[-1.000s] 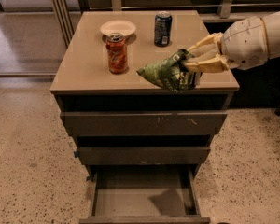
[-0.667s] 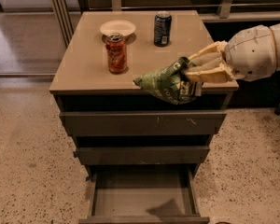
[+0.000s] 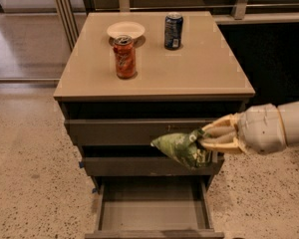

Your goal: Place green jalapeno chip bag into bottom drawer

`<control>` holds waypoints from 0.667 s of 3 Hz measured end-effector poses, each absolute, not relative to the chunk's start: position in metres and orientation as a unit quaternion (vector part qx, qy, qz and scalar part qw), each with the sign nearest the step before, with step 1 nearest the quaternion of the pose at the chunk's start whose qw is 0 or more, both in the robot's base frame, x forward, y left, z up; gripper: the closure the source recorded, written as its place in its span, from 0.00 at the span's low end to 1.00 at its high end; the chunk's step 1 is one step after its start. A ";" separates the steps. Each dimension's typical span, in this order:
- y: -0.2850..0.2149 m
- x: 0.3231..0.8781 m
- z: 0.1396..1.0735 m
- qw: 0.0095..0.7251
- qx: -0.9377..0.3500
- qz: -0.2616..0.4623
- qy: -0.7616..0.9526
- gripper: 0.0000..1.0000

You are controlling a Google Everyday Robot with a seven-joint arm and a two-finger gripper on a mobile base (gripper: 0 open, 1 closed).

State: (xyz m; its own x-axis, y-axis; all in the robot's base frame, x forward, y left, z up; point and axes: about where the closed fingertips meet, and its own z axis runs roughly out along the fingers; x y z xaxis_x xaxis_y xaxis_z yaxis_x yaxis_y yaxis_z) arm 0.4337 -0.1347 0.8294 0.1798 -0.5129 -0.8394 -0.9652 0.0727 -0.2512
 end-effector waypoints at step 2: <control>-0.146 0.428 0.748 0.413 -0.625 0.277 0.602 1.00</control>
Offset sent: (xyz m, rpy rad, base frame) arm -0.0044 -0.0105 -0.0680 -0.0150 0.0575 0.0026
